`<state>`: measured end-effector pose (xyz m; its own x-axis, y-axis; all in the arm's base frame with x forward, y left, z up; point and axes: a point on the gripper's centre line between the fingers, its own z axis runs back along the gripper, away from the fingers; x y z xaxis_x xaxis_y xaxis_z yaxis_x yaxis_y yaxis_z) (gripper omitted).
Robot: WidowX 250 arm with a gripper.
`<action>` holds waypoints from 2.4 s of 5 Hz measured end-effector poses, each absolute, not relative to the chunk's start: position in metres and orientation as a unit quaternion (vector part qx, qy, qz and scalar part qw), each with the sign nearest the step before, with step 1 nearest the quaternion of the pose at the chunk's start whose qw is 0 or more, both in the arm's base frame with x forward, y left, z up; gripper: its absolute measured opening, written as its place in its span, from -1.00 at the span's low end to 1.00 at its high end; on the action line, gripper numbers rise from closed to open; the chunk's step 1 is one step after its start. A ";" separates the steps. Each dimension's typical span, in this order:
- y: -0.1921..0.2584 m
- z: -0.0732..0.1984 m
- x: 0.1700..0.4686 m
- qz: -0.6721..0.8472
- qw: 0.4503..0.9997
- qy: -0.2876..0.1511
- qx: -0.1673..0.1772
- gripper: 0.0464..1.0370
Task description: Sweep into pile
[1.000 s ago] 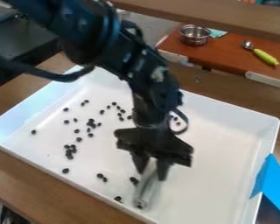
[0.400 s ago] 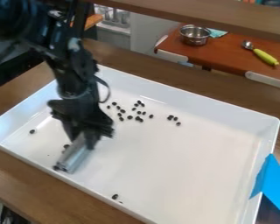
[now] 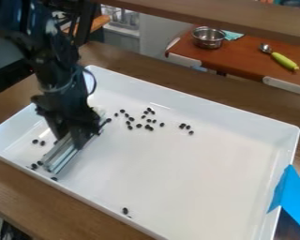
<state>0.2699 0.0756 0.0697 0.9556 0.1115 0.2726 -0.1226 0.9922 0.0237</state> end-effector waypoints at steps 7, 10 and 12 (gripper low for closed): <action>-0.112 0.052 0.369 0.119 0.985 -0.124 -0.002 -0.34; -0.028 0.051 0.381 0.178 0.978 -0.108 -0.004 -0.34; 0.057 0.051 0.367 0.253 0.962 -0.099 0.021 -0.34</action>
